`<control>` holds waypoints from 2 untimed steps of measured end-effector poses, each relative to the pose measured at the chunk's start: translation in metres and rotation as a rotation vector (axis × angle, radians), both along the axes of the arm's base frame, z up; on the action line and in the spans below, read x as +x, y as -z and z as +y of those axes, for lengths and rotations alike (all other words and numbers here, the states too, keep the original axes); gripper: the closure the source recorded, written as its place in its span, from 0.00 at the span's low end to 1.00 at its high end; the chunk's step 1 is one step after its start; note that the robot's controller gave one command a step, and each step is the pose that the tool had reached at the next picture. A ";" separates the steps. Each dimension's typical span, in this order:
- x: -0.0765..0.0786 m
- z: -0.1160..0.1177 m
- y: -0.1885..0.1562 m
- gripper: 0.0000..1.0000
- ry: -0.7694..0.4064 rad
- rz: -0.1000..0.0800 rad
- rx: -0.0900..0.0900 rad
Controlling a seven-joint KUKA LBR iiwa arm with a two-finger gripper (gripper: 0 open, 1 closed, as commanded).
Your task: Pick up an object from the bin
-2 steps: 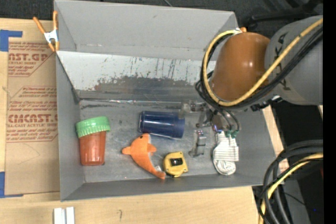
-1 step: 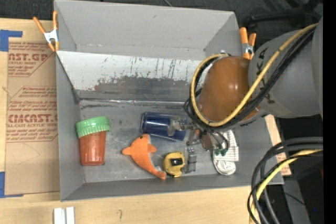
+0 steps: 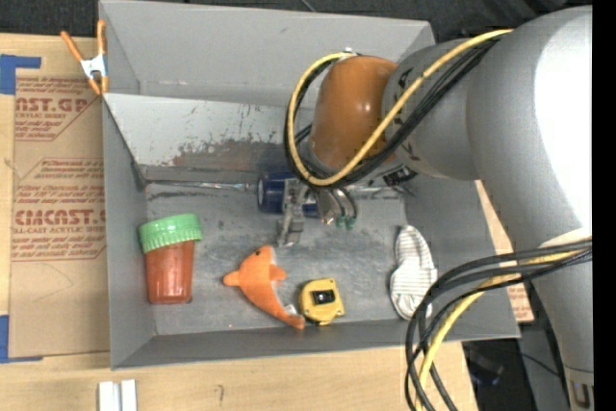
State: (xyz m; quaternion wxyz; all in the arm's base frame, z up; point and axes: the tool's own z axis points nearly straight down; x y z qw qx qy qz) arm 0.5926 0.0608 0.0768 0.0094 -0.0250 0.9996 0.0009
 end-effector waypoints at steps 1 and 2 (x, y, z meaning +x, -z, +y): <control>0.000 0.000 0.000 1.00 0.000 0.000 0.000; -0.004 0.001 -0.044 1.00 0.003 0.023 -0.002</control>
Offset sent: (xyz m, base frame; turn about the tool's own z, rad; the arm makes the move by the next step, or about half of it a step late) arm 0.0014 0.0016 0.1115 0.0079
